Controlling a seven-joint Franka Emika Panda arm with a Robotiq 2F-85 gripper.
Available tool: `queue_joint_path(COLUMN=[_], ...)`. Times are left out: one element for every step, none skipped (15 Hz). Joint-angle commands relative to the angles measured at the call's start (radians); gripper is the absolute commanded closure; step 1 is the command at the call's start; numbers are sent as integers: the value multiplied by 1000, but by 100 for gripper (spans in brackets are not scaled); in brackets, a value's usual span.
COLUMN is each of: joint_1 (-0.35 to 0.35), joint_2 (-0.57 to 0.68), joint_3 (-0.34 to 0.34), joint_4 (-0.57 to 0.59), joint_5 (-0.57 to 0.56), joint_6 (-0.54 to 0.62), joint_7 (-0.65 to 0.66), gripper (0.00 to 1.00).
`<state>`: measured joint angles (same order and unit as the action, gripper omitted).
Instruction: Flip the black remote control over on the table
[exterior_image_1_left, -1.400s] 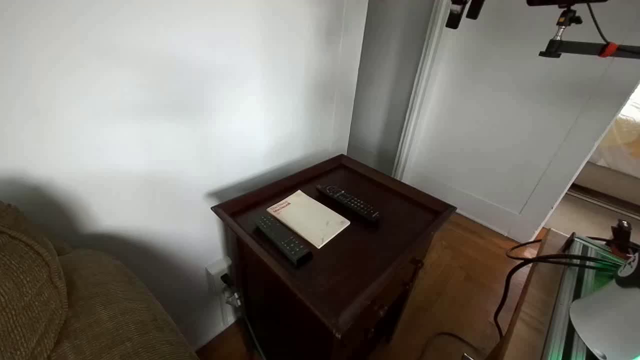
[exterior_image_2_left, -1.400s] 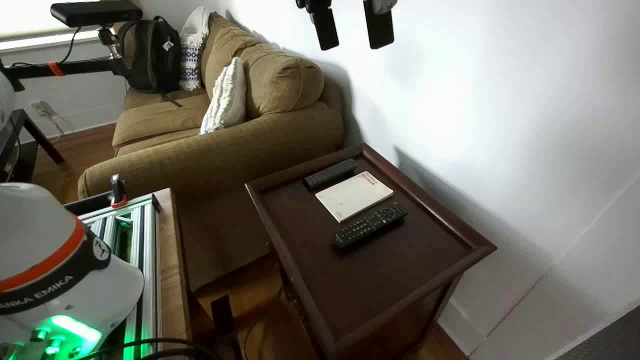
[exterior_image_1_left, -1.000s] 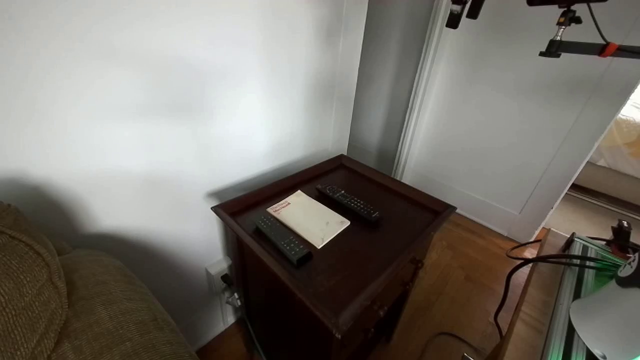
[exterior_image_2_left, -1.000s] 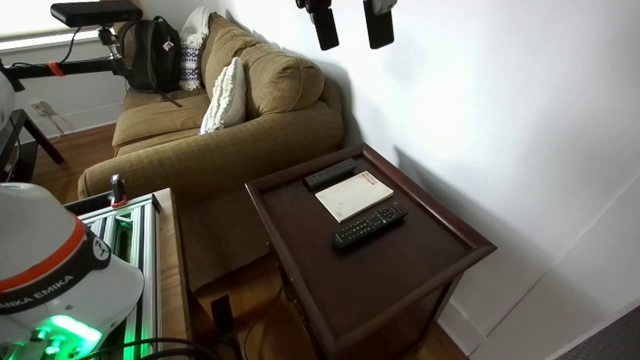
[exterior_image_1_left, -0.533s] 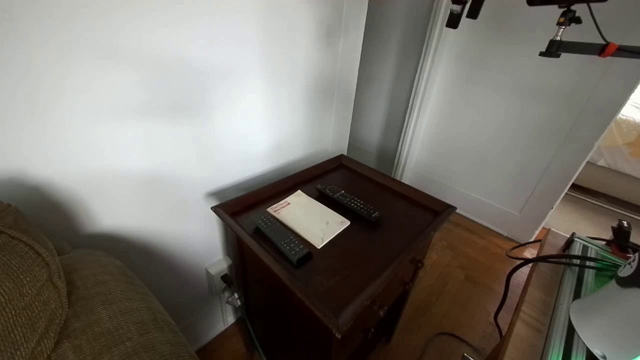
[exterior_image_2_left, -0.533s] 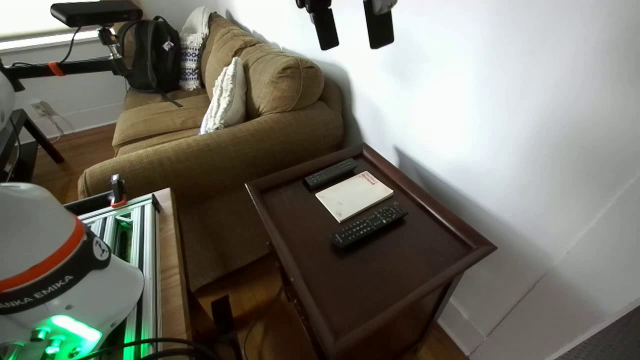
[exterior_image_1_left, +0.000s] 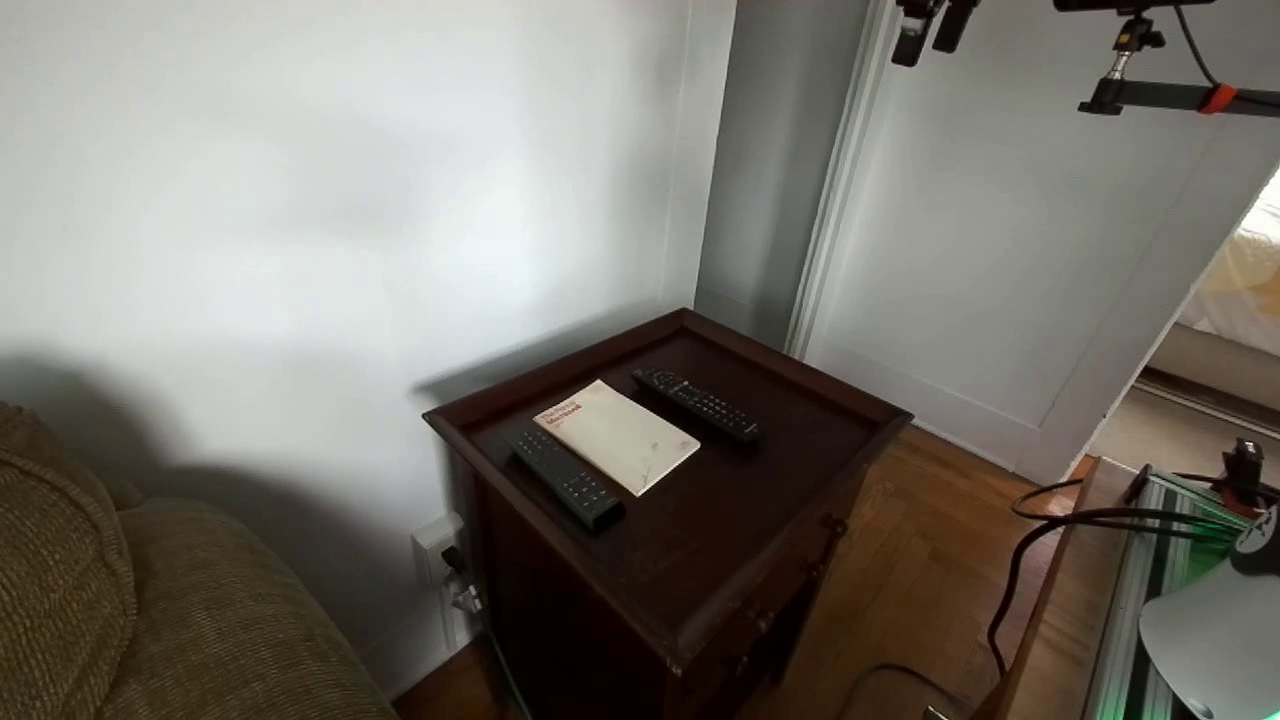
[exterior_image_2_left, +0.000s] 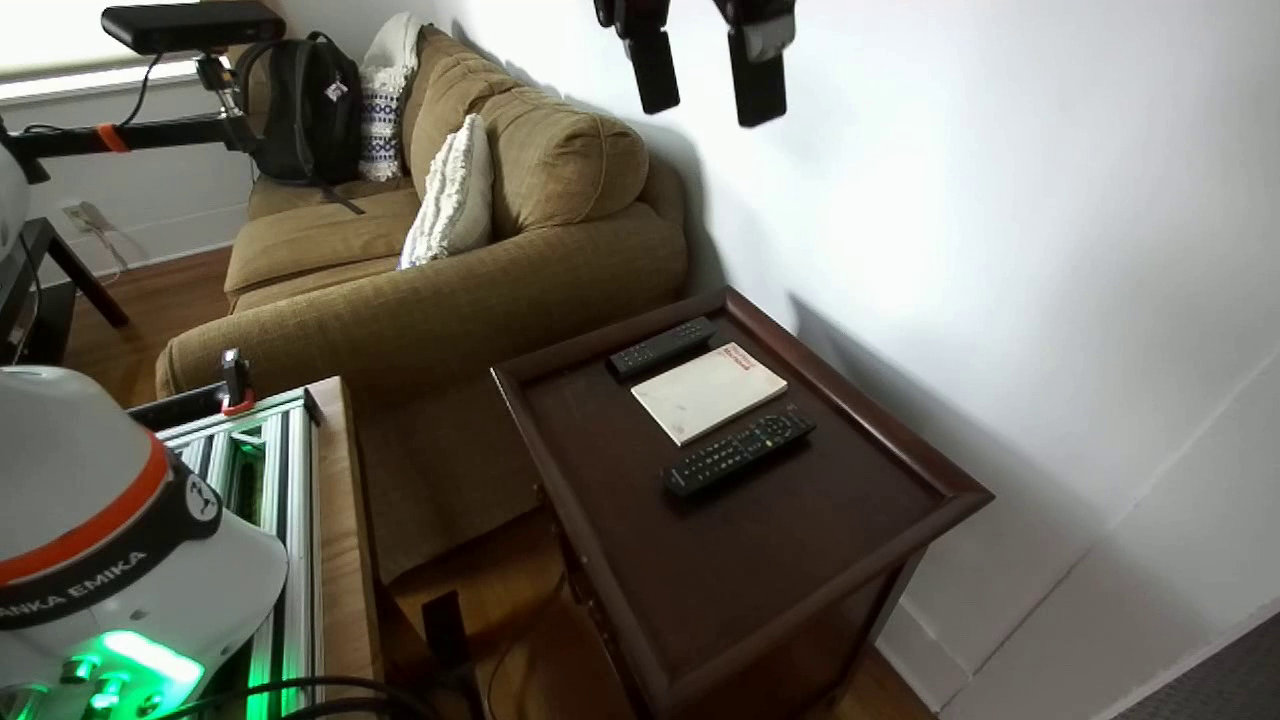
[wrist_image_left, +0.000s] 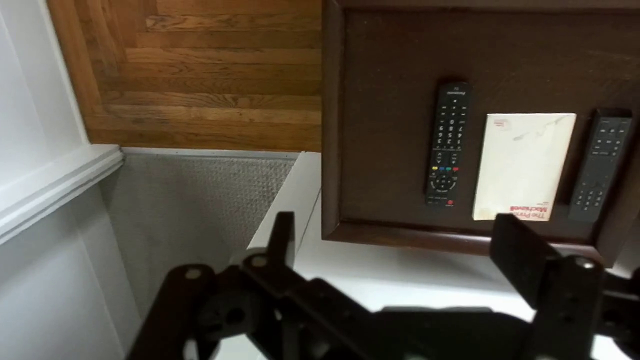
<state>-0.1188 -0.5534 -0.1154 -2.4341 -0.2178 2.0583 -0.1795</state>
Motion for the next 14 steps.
queue_joint_path(joint_1=[47,61,77,99,121,169,225,270,291,298,296,189,157,141], joint_2=[139,179,223,274,325,375,413,452,489,537,593,642,530,568], joint_3=[-152,-188,-223,-251,-276,-310,-352,-386,-385,-380,-368,-261,-222,-197], joint_4=[-5,-12,-15,-17,-16,-16,-9,8,23,46,72,98,22,42], joint_5=[144,199,261,333,417,499,575,653,730,807,885,942,836,875], joint_6=[125,178,223,269,304,329,338,320,286,248,209,149,230,204], joint_7=[-186,-249,-323,-400,-486,-558,-632,-707,-764,-829,-895,-939,-831,-866], gripper=[0,0,0,0,0,0,0,0,0,0,0,0,0,0])
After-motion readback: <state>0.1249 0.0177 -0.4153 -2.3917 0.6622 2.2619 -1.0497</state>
